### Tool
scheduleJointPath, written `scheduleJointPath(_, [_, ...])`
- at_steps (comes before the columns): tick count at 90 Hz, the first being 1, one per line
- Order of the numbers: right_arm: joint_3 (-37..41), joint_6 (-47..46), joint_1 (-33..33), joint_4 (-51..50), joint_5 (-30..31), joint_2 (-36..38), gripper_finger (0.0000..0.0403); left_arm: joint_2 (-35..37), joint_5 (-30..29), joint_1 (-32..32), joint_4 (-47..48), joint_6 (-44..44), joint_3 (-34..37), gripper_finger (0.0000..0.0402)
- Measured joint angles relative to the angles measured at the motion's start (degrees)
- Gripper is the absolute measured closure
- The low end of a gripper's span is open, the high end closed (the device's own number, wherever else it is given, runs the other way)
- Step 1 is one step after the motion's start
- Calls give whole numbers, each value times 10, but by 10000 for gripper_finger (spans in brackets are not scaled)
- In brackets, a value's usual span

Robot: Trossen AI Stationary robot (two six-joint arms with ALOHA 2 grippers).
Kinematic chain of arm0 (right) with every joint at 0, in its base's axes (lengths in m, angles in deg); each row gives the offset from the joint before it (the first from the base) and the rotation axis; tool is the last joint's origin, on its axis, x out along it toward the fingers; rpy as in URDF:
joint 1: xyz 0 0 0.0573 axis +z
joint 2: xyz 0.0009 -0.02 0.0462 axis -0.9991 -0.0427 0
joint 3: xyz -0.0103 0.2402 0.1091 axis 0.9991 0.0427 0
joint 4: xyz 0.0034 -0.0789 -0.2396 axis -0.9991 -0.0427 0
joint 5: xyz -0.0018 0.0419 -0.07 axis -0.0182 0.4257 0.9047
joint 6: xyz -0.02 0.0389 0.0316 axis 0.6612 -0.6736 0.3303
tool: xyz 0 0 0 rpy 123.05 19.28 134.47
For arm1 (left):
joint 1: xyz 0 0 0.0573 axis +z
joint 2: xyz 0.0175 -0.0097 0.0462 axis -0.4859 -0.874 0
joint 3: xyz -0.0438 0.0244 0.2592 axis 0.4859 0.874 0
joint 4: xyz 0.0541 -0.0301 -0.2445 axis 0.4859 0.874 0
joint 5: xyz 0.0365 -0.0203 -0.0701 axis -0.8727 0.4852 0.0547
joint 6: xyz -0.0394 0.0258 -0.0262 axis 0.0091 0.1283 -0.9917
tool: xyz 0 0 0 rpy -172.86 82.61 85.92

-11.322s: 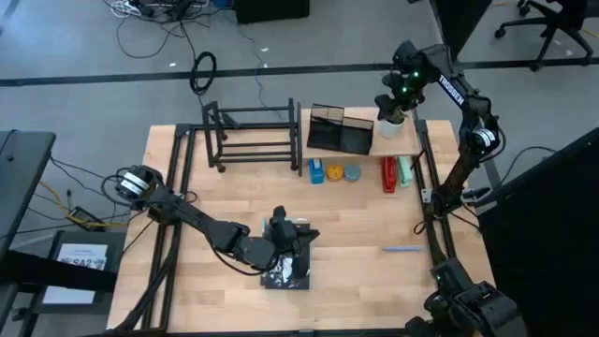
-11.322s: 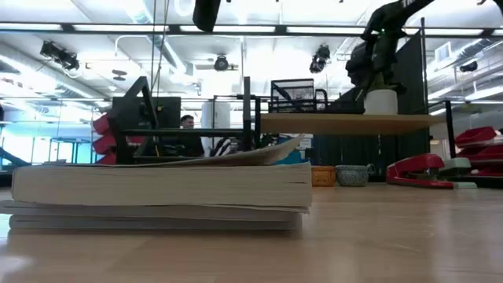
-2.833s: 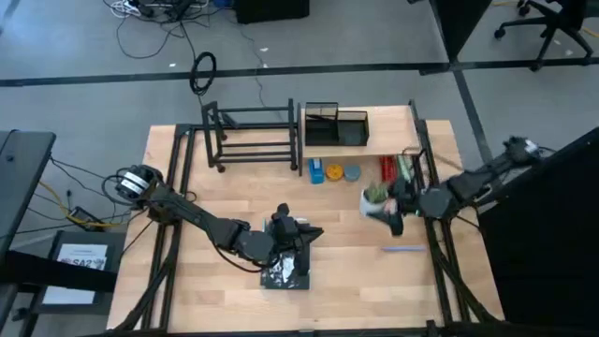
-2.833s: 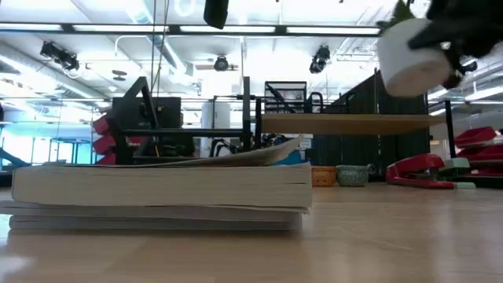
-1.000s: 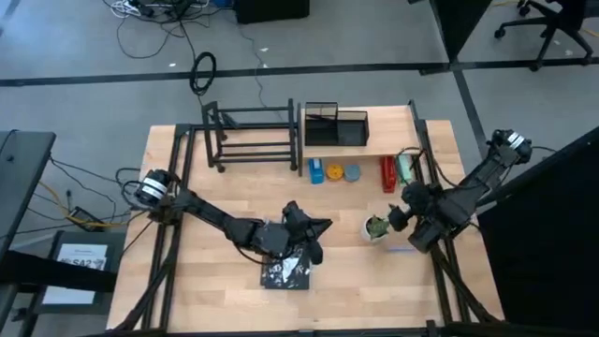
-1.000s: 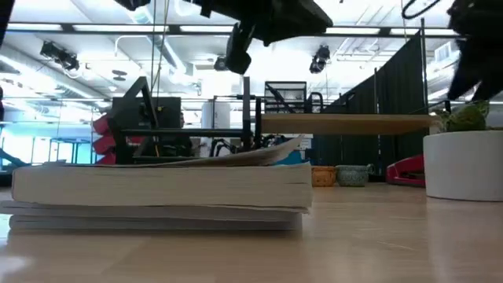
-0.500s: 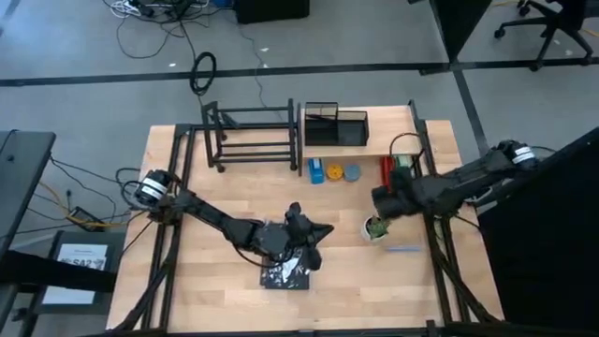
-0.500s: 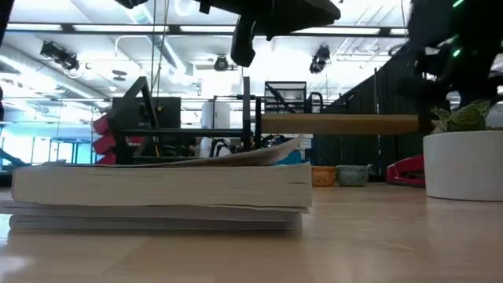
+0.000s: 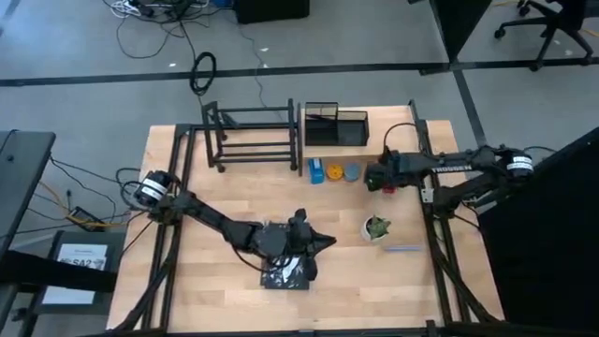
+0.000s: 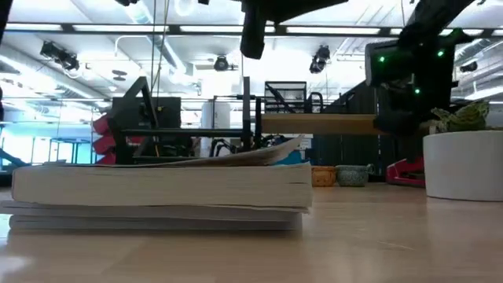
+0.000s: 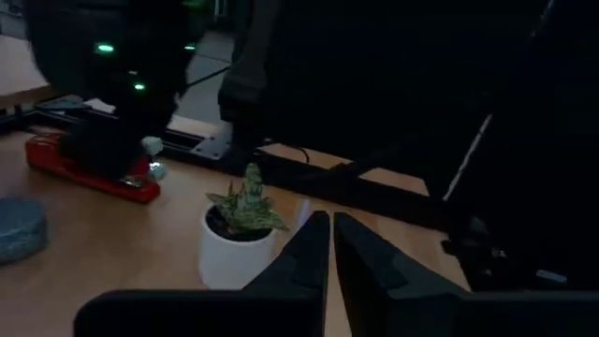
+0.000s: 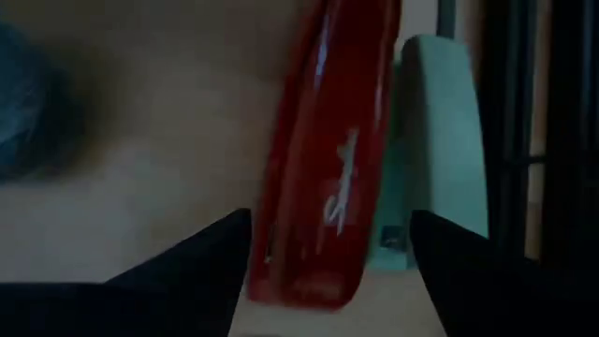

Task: Stock shelves
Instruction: Remove red stapler from under the shelf

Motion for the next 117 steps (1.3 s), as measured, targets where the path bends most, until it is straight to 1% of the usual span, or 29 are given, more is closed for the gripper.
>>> scheduleJointPath(9, [6, 26, -25, 15, -9, 0, 157, 0, 0, -2, -10, 10, 0, 400])
scheduleJointPath(15, [16, 35, -34, 43, -15, 2, 164, 0, 0, -2, -11, 13, 0, 400])
scheduleJointPath(27, [37, 39, -34, 87, -16, 3, 180, 0, 0, -2, -11, 13, 0, 400])
scheduleJointPath(59, [50, 44, -26, 97, -16, 3, 220, 0, 0, -2, -18, 12, 0, 400])
scheduleJointPath(73, [51, 39, -1, 89, -45, 2, 250, 0, -1, -2, -20, 12, 0, 400])
scheduleJointPath(78, [55, 37, 12, 86, -91, -1, 263, 0, -1, -2, -20, 11, 0, 400])
scheduleJointPath(90, [54, 29, 27, 80, -102, 0, 284, 0, -1, -2, -21, 11, 0, 400])
scheduleJointPath(101, [53, 27, 24, 77, -97, 0, 283, 0, -1, -2, -24, 11, 0, 400])
scheduleJointPath(117, [55, 56, 22, 80, -106, -1, 250, 0, -1, -2, -25, 11, 0, 400])
